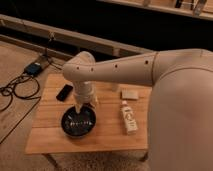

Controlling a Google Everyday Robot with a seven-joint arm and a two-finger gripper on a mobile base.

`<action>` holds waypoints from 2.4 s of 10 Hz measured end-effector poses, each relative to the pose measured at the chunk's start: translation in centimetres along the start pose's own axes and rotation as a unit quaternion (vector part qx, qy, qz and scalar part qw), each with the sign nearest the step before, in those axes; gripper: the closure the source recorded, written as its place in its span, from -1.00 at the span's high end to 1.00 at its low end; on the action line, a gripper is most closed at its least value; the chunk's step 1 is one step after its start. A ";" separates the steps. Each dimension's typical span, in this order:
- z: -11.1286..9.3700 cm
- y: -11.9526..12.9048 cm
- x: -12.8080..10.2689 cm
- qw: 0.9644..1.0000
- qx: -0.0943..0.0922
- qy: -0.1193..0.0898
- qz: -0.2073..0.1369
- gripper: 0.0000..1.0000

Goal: Place the bottle in the ceramic bowl

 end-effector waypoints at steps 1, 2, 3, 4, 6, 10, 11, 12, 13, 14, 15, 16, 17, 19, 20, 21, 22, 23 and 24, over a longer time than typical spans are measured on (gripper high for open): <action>-0.1 -2.0 -0.2 1.000 0.010 0.002 -0.009 0.30; -0.2 -4.3 -0.4 1.000 0.021 0.003 -0.011 0.30; -0.4 -6.5 -0.5 0.999 0.031 0.002 -0.007 0.30; -0.5 -9.0 -0.7 0.999 0.042 -0.001 0.001 0.30; -0.5 -12.6 -0.7 0.998 0.054 -0.008 0.022 0.30; 2.1 -17.2 -0.8 0.997 0.057 -0.012 0.054 0.30; 3.9 -17.6 -0.3 0.997 0.051 -0.003 0.055 0.30; 4.9 -17.8 -0.2 0.997 0.047 0.000 0.053 0.30; 6.2 -17.9 0.2 0.998 0.043 0.007 0.049 0.30; 6.9 -18.1 0.4 0.998 0.041 0.011 0.047 0.30; 7.6 -18.4 0.4 0.998 0.039 0.010 0.044 0.30; 8.0 -18.8 0.4 0.998 0.039 0.009 0.042 0.30; 8.4 -19.3 0.2 0.998 0.041 0.005 0.039 0.30; 8.7 -19.9 0.1 0.998 0.041 -0.002 0.038 0.30; 9.0 -20.2 0.1 0.998 0.040 -0.005 0.038 0.30; 9.5 -20.5 0.3 0.998 0.041 -0.004 0.038 0.30; 9.9 -20.6 0.3 0.998 0.040 -0.002 0.038 0.30; 10.6 -20.8 0.5 0.998 0.039 0.003 0.038 0.30; 11.2 -20.9 0.6 0.998 0.039 0.008 0.038 0.30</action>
